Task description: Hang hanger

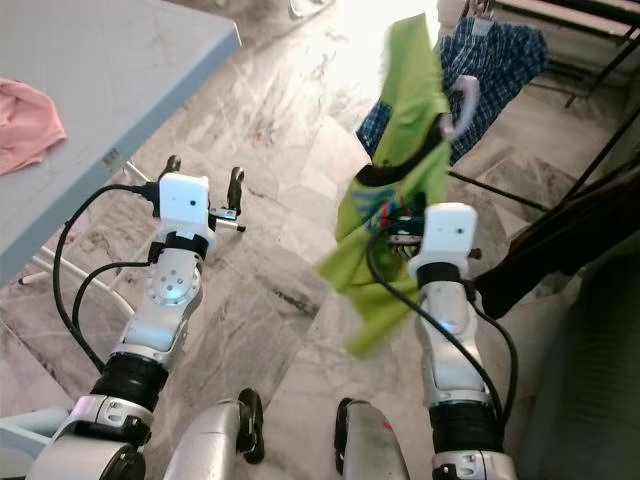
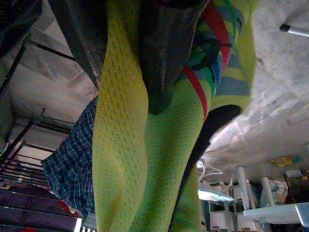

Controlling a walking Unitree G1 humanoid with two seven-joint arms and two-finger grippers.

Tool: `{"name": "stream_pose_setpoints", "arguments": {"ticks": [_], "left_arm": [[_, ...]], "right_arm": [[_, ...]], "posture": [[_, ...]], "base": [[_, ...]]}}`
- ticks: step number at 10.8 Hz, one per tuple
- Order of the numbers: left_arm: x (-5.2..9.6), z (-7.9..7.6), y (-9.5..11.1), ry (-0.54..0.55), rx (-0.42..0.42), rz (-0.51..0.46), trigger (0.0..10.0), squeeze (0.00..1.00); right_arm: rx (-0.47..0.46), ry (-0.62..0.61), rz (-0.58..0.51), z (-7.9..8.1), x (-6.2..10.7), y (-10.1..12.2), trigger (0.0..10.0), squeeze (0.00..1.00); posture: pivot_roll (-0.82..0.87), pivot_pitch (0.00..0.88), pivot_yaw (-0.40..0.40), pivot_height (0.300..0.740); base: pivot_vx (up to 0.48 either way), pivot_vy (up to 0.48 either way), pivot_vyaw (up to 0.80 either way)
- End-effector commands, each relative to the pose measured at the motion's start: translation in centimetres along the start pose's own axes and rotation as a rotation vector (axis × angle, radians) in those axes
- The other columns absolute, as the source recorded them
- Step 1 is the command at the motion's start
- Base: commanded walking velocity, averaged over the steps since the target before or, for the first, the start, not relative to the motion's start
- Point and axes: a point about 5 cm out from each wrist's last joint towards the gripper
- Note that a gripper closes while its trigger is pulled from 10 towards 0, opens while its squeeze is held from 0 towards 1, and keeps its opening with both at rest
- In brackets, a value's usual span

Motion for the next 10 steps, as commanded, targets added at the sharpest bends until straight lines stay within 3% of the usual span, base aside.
{"name": "stream_pose_setpoints", "arguments": {"ticks": [1,3,7,10], "left_arm": [[0.1,0.2,-0.2,0.011,-0.006,0.005,10.0,0.0],[0.4,0.0,-0.4,0.012,-0.004,0.007,10.0,0.0],[0.5,-0.3,-0.5,0.0,0.004,0.011,10.0,0.0],[2.3,0.8,-2.0,-0.053,-0.057,0.052,10.0,0.0]], "right_arm": [[-0.013,0.015,-0.019,0.4,-0.1,0.4,10.0,0.0],[-0.017,0.024,-0.024,0.8,-0.4,0.6,10.0,0.0],[0.014,0.015,-0.04,-0.2,-0.2,0.6,10.0,0.0],[0.069,0.057,0.004,-1.1,2.7,-1.1,10.0,0.0]], "posture": [[-0.08,0.223,-0.012,0.74],[-0.09,0.218,-0.015,0.74],[-0.1,0.214,-0.004,0.74],[-0.09,0.216,0.008,0.74]], "base": [[0.0,0.0,0.0],[0.0,-0.268,0.0],[0.0,-0.295,0.0],[0.0,-0.29,0.0]]}}
Point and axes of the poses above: a point about 5 cm out from each wrist's last joint towards the gripper, its own x axis pointing back from the gripper into the wrist, its own y axis along the axis of the wrist's last joint, z = x × y, and after that the axes turned 2 degrees about x, right-handed
